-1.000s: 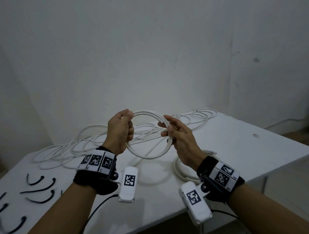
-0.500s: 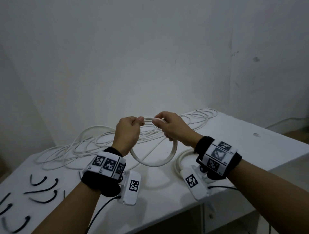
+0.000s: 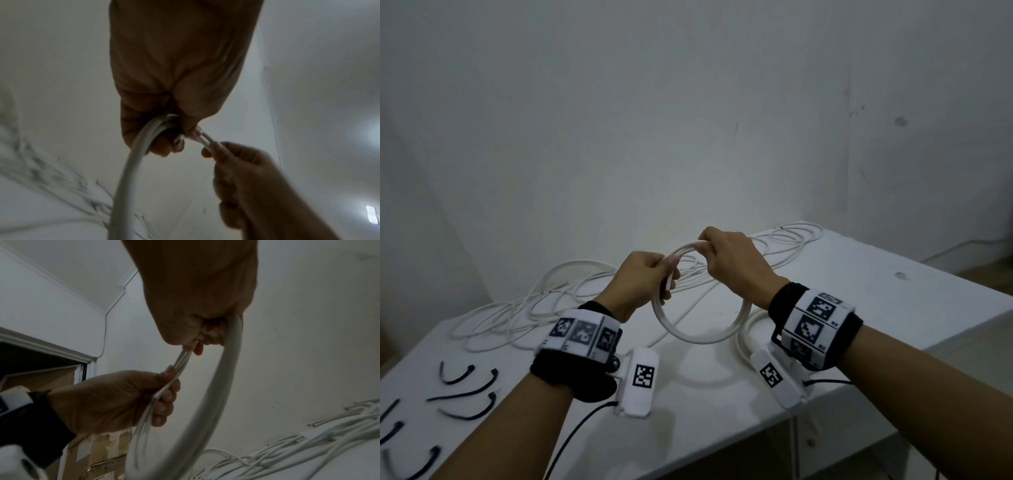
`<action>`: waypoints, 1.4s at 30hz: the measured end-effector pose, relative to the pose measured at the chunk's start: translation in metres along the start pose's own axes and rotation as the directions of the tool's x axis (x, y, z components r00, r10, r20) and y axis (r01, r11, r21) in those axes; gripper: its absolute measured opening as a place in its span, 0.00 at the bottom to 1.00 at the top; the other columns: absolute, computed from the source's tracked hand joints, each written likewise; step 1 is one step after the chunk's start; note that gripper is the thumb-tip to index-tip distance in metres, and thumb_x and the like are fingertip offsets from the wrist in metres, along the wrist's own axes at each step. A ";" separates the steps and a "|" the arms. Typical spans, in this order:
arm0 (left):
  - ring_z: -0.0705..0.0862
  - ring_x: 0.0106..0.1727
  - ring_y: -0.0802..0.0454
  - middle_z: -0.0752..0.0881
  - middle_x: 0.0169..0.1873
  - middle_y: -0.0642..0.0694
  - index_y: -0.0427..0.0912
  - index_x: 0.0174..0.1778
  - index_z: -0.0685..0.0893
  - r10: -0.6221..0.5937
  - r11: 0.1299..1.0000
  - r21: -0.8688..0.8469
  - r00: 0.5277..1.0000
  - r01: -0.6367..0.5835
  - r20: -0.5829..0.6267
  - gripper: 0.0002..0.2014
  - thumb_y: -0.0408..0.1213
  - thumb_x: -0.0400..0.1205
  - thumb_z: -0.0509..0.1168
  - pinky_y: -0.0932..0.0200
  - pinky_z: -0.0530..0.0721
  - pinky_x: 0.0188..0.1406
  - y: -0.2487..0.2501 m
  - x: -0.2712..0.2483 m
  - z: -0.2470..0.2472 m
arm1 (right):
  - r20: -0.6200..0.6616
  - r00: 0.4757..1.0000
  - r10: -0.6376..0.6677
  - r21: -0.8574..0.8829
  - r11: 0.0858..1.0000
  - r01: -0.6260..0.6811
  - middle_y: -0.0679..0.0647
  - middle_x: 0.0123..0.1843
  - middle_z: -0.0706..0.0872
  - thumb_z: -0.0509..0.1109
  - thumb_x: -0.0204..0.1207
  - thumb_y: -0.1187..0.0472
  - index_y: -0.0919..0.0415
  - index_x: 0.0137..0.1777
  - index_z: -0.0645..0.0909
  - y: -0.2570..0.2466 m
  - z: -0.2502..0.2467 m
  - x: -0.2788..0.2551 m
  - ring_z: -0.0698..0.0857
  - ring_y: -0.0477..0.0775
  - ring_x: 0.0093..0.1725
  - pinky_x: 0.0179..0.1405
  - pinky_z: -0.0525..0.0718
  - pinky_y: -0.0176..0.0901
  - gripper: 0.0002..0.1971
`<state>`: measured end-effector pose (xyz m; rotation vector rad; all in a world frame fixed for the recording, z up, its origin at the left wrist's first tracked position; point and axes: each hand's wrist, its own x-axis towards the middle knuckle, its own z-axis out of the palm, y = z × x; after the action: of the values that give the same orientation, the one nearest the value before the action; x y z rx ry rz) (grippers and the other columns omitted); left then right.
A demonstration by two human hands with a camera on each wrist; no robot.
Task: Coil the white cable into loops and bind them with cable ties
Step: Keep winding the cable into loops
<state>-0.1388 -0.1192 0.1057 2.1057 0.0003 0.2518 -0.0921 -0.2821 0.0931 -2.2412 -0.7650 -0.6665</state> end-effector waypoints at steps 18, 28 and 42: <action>0.74 0.21 0.58 0.81 0.32 0.44 0.30 0.51 0.84 -0.024 0.959 -0.280 0.994 0.054 0.107 0.09 0.32 0.85 0.62 0.66 0.71 0.19 -0.019 -0.011 -0.016 | 0.414 0.910 0.005 0.531 0.811 -0.247 0.52 0.28 0.76 0.63 0.83 0.63 0.61 0.53 0.82 -0.003 0.016 -0.014 0.75 0.46 0.24 0.24 0.75 0.38 0.07; 0.67 0.17 0.59 0.77 0.25 0.48 0.37 0.45 0.80 -0.130 0.950 -0.271 0.985 0.156 0.112 0.07 0.34 0.86 0.61 0.68 0.63 0.14 -0.036 -0.029 -0.047 | 0.486 0.874 -0.022 0.603 0.731 -0.318 0.56 0.33 0.80 0.63 0.83 0.62 0.67 0.56 0.83 -0.023 0.045 -0.011 0.81 0.51 0.30 0.31 0.81 0.40 0.11; 0.63 0.16 0.60 0.75 0.22 0.49 0.39 0.40 0.78 -0.283 0.930 -0.287 0.947 0.231 -0.154 0.08 0.30 0.85 0.61 0.70 0.58 0.13 -0.101 -0.099 -0.157 | 0.834 0.552 0.008 0.241 0.894 -0.377 0.57 0.39 0.82 0.60 0.84 0.63 0.61 0.69 0.77 -0.082 0.169 -0.021 0.85 0.53 0.29 0.23 0.83 0.39 0.16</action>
<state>-0.2540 0.0560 0.0810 1.7829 0.3404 0.2794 -0.1210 -0.1171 0.0058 -2.1206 -0.9307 0.7031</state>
